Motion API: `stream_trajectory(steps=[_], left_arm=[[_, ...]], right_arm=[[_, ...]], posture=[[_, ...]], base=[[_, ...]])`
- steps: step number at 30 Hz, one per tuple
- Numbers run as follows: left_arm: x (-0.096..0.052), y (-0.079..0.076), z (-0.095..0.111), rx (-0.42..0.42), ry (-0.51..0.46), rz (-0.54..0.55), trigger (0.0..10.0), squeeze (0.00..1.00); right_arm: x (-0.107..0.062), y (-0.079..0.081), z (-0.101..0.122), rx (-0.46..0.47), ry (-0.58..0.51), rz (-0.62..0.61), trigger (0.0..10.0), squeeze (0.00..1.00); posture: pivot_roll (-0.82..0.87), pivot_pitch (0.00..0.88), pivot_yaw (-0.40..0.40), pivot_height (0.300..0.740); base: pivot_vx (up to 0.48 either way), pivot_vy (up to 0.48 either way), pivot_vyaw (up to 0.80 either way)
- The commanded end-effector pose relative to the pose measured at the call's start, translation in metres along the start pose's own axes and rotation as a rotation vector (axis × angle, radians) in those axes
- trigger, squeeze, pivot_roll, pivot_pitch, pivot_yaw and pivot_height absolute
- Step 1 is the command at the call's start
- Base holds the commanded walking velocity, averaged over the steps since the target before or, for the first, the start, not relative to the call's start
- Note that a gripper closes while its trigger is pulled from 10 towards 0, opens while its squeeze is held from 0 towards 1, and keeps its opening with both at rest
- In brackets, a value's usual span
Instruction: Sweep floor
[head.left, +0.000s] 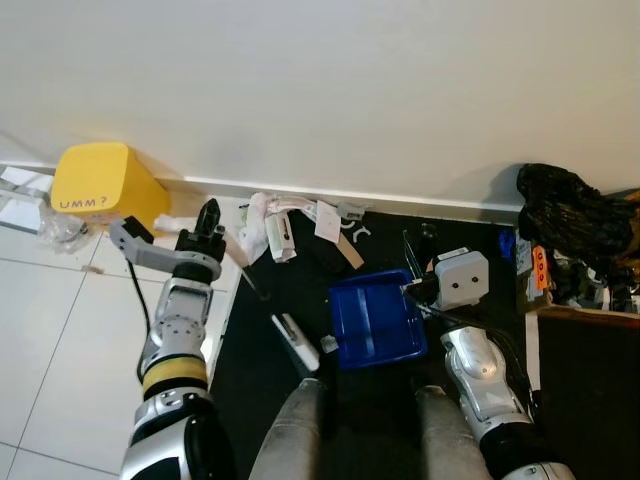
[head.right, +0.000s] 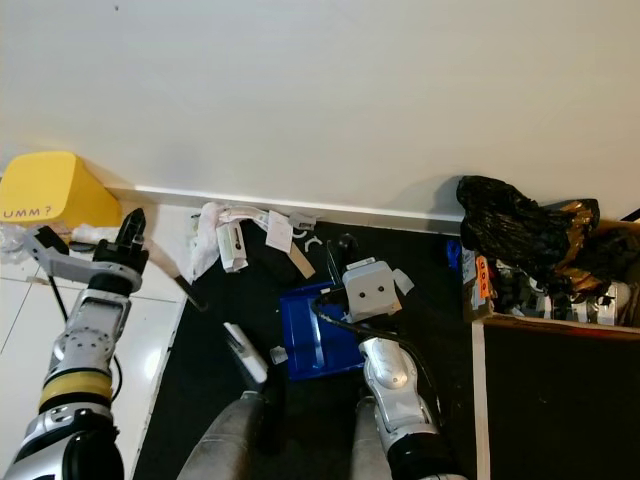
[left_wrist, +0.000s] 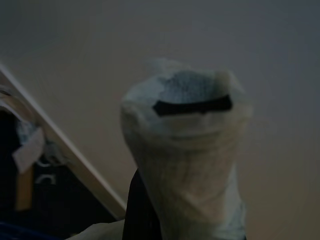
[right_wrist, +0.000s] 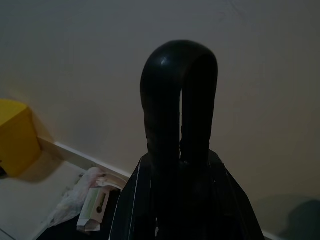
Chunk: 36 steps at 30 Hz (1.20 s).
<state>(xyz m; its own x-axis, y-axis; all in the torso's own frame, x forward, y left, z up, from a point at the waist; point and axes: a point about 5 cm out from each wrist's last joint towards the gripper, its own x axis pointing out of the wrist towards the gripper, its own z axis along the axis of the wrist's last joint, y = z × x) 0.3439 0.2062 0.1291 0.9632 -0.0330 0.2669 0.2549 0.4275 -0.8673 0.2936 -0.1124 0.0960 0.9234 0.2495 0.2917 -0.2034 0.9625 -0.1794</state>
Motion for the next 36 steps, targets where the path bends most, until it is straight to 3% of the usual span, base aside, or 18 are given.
stream_trajectory(steps=[1,10,18,19,20,21,24,25,26,29,30,32,33,36], left_arm=[[0.001,-0.007,-0.015,-0.144,0.000,-0.034,10.0,0.00],[0.003,-0.017,-0.024,-0.218,0.005,-0.039,10.0,0.00],[0.004,-0.026,-0.022,-0.217,0.018,-0.073,10.0,0.00],[0.005,-0.031,-0.018,-0.177,0.039,-0.107,10.0,0.00],[0.005,-0.038,-0.012,-0.081,0.079,-0.158,10.0,0.00],[0.005,-0.038,-0.012,-0.081,0.079,-0.158,10.0,0.00],[0.003,-0.057,0.020,0.265,0.170,-0.305,10.0,0.00],[0.003,-0.064,0.036,0.318,0.169,-0.334,10.0,0.00],[0.003,-0.064,0.036,0.318,0.169,-0.334,10.0,0.00],[0.004,-0.076,0.066,0.367,0.169,-0.372,10.0,0.00],[0.004,-0.076,0.071,0.404,0.185,-0.382,10.0,0.00],[0.001,-0.065,0.077,0.555,0.259,-0.384,10.0,0.00],[0.001,-0.065,0.077,0.555,0.259,-0.384,10.0,0.00],[-0.001,-0.050,0.075,0.682,0.354,-0.351,10.0,0.00]], right_arm=[[-0.025,0.012,-0.033,0.051,0.209,0.022,10.0,0.00],[-0.025,0.012,-0.034,0.053,0.212,0.020,10.0,0.00],[-0.025,0.011,-0.034,0.052,0.214,0.020,10.0,0.00],[-0.024,0.011,-0.034,0.053,0.214,0.020,10.0,0.00],[-0.024,0.012,-0.034,0.053,0.215,0.021,10.0,0.00],[-0.024,0.012,-0.034,0.053,0.215,0.021,10.0,0.00],[-0.022,0.012,-0.034,0.054,0.212,0.019,10.0,0.00],[-0.022,0.012,-0.034,0.054,0.212,0.018,10.0,0.00],[-0.022,0.012,-0.034,0.054,0.212,0.018,10.0,0.00],[-0.022,0.012,-0.034,0.056,0.213,0.018,10.0,0.00],[-0.022,0.012,-0.034,0.056,0.214,0.019,10.0,0.00],[-0.022,0.013,-0.034,0.057,0.215,0.022,10.0,0.00],[-0.022,0.013,-0.034,0.057,0.215,0.022,10.0,0.00],[-0.021,0.013,-0.034,0.059,0.214,0.025,10.0,0.00]], posture=[[0.07,0.433,0.128,0.740],[0.07,0.435,0.129,0.740],[0.08,0.428,0.129,0.740],[0.09,0.424,0.131,0.740],[0.09,0.423,0.131,0.740],[0.09,0.423,0.131,0.740],[0.11,0.419,0.137,0.740],[0.11,0.420,0.138,0.740],[0.11,0.420,0.138,0.740],[0.12,0.419,0.137,0.740],[0.12,0.420,0.136,0.740],[0.12,0.422,0.135,0.740],[0.12,0.422,0.135,0.740],[0.12,0.425,0.132,0.740]], base=[[0.000,0.000,0.00],[0.000,0.000,0.00],[0.000,0.000,0.00],[0.000,0.000,0.00],[0.000,0.000,0.00],[0.000,0.000,0.00],[0.000,0.000,0.00],[0.000,0.000,0.00],[0.000,0.000,0.00],[0.000,0.000,0.00],[0.000,0.000,0.00],[0.000,0.000,0.00],[0.000,0.000,0.00],[0.000,0.000,0.00]])
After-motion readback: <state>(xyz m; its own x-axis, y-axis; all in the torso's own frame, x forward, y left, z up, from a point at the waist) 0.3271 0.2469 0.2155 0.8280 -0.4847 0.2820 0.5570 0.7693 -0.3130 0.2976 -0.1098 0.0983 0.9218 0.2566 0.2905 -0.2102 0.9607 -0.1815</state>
